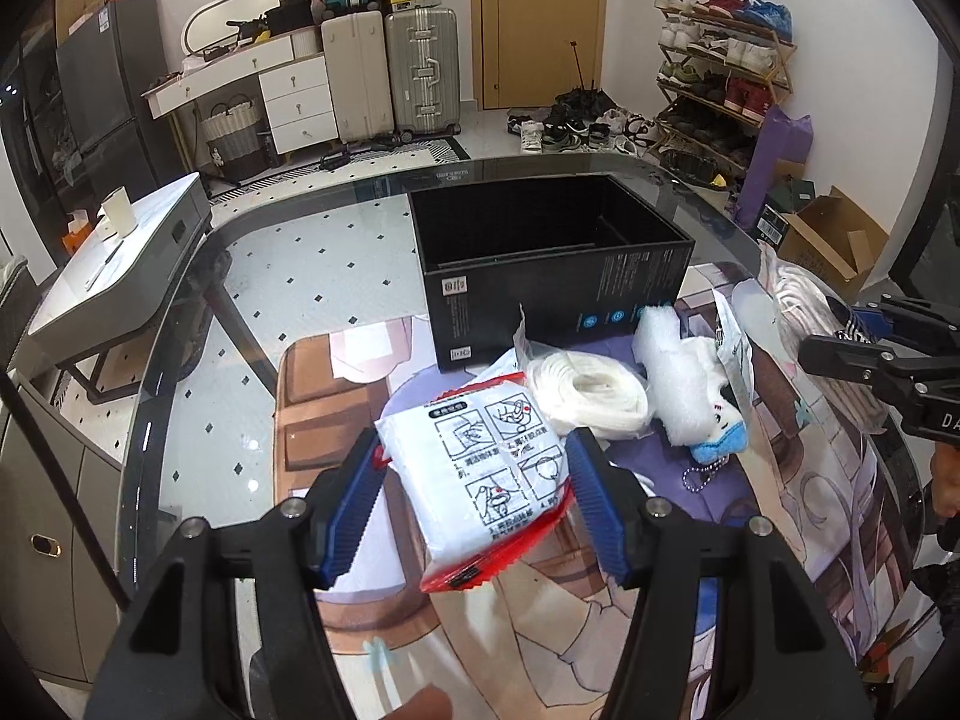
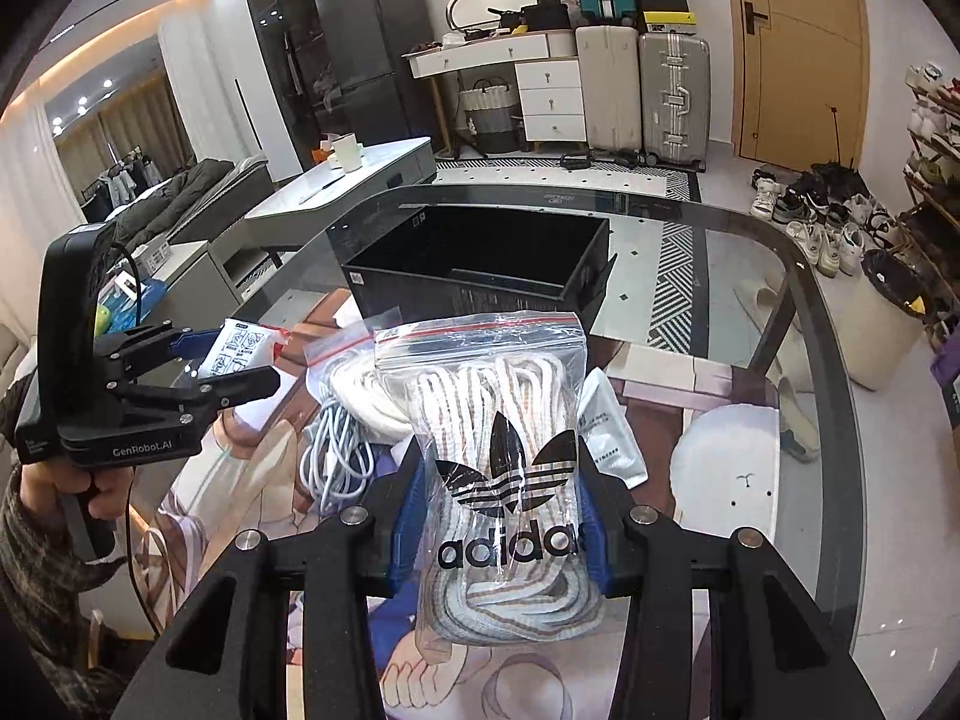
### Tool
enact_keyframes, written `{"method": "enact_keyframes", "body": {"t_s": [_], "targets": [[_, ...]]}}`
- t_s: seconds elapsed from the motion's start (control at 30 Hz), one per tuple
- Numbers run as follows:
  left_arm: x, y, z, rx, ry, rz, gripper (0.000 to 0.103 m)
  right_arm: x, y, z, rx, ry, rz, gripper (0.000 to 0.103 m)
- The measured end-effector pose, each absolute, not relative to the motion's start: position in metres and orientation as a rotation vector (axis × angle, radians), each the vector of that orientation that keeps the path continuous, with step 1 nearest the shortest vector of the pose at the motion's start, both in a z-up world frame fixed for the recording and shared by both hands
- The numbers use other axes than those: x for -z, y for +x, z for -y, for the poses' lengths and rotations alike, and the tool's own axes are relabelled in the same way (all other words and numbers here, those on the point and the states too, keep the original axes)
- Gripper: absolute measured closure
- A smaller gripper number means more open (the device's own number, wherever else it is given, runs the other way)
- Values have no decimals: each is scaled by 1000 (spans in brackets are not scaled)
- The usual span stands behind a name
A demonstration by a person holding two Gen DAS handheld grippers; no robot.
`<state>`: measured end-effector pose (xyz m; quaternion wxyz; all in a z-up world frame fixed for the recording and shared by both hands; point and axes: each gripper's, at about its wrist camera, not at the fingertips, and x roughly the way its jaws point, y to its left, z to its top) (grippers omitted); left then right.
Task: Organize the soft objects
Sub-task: 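Carry the red-edged packet and Adidas bag over the black box with both tools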
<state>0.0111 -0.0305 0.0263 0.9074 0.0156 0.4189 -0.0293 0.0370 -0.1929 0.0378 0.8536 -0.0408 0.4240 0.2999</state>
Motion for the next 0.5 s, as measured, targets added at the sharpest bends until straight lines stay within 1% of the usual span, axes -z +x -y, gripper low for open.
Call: {"method": "enact_keyframes", "body": {"t_s": [0.5], "targets": [[-63,66,28,86,19,-819,42,-62,96,170,-619,-52,-891,59]]}}
